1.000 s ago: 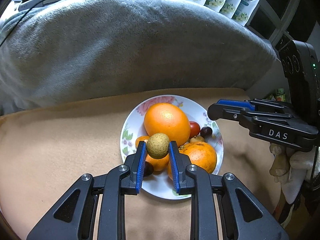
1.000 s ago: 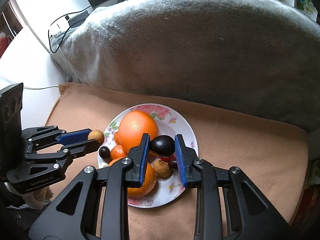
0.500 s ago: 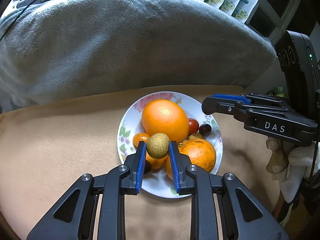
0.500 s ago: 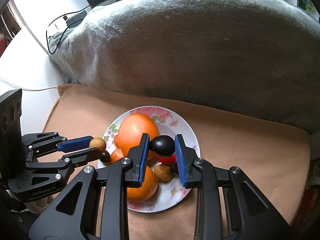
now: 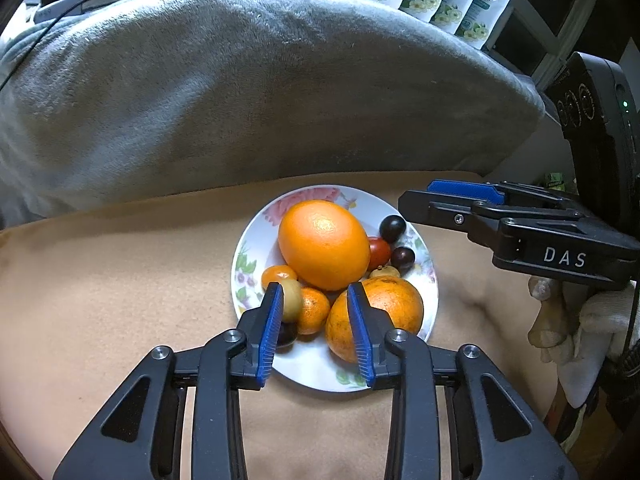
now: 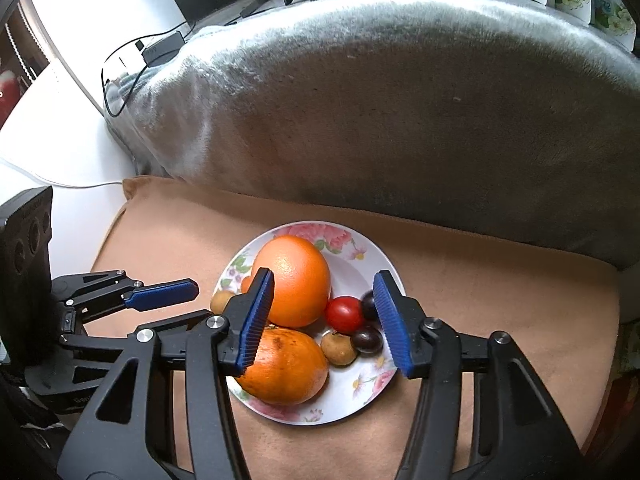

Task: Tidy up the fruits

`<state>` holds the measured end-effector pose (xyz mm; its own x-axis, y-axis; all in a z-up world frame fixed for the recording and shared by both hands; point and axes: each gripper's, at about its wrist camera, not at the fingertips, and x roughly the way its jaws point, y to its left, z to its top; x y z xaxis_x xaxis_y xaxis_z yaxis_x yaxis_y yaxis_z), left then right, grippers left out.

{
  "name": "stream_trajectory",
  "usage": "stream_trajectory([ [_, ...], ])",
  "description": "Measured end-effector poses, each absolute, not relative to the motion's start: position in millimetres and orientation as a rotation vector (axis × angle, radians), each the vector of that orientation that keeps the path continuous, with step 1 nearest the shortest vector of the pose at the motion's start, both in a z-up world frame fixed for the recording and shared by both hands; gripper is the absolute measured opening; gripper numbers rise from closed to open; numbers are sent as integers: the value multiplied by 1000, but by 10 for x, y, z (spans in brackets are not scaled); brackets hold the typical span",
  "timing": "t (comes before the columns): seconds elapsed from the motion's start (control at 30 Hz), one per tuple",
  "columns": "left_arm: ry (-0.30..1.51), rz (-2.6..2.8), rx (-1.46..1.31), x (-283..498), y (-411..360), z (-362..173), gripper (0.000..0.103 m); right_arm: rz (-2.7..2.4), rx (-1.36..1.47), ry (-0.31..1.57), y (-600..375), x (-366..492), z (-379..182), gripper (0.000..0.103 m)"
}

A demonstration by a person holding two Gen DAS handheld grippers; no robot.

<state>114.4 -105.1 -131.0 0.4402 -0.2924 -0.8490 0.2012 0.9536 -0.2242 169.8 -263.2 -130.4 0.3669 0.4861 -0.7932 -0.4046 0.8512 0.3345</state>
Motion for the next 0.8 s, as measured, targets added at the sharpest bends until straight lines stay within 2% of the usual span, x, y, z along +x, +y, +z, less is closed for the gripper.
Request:
stream_trajectory([
  [0.17, 1062, -302, -95, 1129, -1029, -1258, 44, 561, 98, 1043, -2667, 1644, -1262, 56],
  [0.27, 1056, -295, -95, 1092, -1007, -1223, 52, 546, 104, 1035, -2708, 1582, -1229, 64],
  [0.43, 1048, -287, -93, 1020, -983, -1160, 54, 520, 105, 1028, -2754, 1512, -1162, 66],
  [0.5, 1047, -283, -95, 1005, -969, -1141, 61, 505, 111, 1022, -2780, 1483, -1139, 72],
  [0.8, 1046, -248, -120, 894, -841, -1055, 63, 451, 133, 1008, -2864, 1258, -1044, 74],
])
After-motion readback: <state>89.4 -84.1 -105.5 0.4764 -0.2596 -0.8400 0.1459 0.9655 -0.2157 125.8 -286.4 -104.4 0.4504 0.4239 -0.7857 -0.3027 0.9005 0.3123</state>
